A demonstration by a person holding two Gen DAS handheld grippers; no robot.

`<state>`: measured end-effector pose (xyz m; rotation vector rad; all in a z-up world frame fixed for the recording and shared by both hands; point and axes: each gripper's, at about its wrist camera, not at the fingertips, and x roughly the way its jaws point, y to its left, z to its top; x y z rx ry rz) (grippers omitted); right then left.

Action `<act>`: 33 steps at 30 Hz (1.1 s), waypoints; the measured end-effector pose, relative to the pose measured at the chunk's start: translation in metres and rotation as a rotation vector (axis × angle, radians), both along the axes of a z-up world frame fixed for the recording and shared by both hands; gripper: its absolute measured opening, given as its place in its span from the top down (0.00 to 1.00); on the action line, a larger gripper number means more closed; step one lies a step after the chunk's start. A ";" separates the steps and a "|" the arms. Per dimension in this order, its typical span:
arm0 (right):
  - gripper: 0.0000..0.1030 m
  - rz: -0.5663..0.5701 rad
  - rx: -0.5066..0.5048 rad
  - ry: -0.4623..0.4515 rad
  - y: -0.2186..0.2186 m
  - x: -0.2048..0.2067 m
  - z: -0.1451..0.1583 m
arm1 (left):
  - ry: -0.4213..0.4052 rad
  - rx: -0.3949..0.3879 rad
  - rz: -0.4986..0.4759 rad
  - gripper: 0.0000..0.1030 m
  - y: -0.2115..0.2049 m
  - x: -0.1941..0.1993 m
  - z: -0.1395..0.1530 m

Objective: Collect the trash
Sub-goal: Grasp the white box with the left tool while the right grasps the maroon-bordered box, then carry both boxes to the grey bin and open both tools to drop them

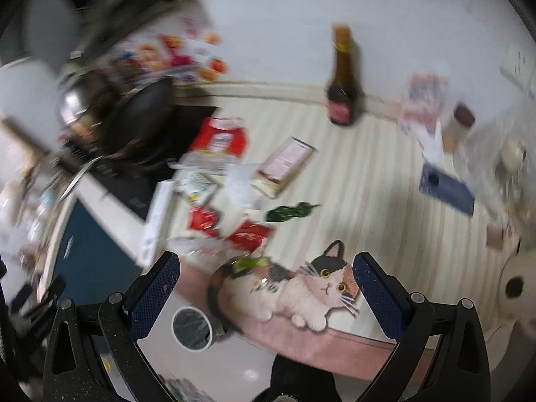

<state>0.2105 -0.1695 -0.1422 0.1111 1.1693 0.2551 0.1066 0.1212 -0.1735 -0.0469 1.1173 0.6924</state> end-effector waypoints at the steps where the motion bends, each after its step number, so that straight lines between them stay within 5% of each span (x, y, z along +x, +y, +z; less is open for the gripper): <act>1: 0.00 -0.031 0.004 0.025 0.000 0.016 -0.015 | 0.018 -0.014 0.006 0.00 0.008 0.010 -0.010; 9: 0.00 -0.174 -0.012 0.171 0.028 0.138 -0.124 | 0.187 -0.170 -0.007 0.00 0.058 0.110 -0.101; 17: 0.00 -0.258 -0.018 0.307 0.046 0.211 -0.191 | 0.343 -0.327 -0.116 0.01 0.056 0.163 -0.177; 19: 0.00 -0.279 -0.015 0.343 0.048 0.219 -0.203 | 0.365 -0.343 -0.140 0.12 0.051 0.164 -0.185; 20: 0.00 -0.286 -0.011 0.359 0.050 0.222 -0.209 | 0.377 -0.346 -0.143 0.34 0.049 0.163 -0.188; 22: 0.01 -0.293 -0.015 0.383 0.056 0.228 -0.220 | 0.374 -0.367 -0.137 0.54 0.050 0.158 -0.191; 24: 0.04 -0.294 -0.061 0.358 0.062 0.228 -0.221 | 0.363 -0.385 -0.117 0.55 0.051 0.154 -0.189; 28: 0.41 -0.275 -0.112 0.270 0.067 0.225 -0.211 | 0.358 -0.350 -0.123 0.56 0.039 0.143 -0.183; 33: 0.42 -0.280 -0.078 0.215 0.057 0.209 -0.194 | 0.294 -0.329 -0.108 0.57 0.029 0.123 -0.154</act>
